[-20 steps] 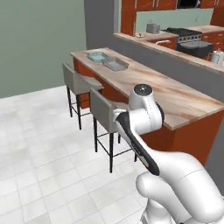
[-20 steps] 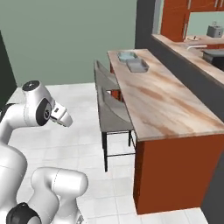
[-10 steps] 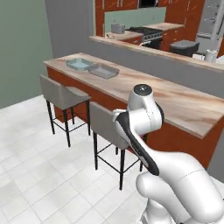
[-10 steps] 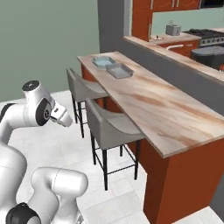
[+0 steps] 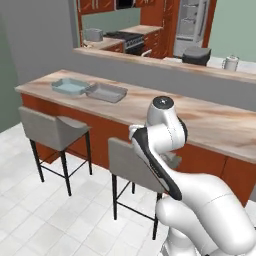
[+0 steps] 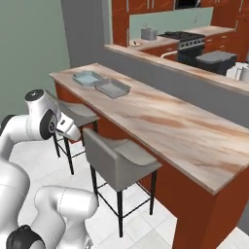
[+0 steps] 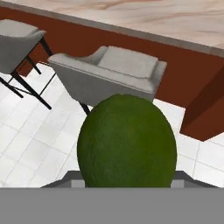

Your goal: Place the cold items (peach and lime) from the fridge in one tupperware on the dining counter. Place the warm items (kebab skewer and hot dog) in the stove area in another tupperware.

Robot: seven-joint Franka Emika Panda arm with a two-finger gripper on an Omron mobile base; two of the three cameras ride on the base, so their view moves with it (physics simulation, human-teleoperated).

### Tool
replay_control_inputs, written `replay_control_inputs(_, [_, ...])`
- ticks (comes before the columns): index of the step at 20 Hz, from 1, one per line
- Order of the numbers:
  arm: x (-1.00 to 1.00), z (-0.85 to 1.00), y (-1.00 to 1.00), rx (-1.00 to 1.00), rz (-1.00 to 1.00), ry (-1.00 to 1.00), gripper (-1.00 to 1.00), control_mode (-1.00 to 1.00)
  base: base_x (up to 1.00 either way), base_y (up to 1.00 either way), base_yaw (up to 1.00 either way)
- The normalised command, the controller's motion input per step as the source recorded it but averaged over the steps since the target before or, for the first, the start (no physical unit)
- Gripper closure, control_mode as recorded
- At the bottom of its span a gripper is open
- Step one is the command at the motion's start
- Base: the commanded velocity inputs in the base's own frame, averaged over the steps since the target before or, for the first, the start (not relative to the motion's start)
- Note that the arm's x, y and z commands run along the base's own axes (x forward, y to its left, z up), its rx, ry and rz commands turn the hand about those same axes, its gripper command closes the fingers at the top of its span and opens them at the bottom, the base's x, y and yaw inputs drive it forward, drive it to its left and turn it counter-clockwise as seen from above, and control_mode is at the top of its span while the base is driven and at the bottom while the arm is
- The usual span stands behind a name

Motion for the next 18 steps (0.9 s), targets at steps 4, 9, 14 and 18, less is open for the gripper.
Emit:
replay_control_inputs(4, [0.0, 0.0, 0.0, 0.0, 0.0, 0.0, 1.0, 1.0, 0.64, 1.0, -0.45])
replay_control_inputs(9, [0.0, 0.0, 0.0, 0.0, 0.0, 0.0, 1.0, 1.0, 0.63, 1.0, -0.45])
replay_control_inputs(14, [0.0, 0.0, 0.0, 0.0, 0.0, 0.0, 1.0, 1.0, 0.62, 1.0, -0.44])
replay_control_inputs(18, [0.0, 0.0, 0.0, 0.0, 0.0, 0.0, 1.0, 1.0, 0.61, 1.0, -0.42])
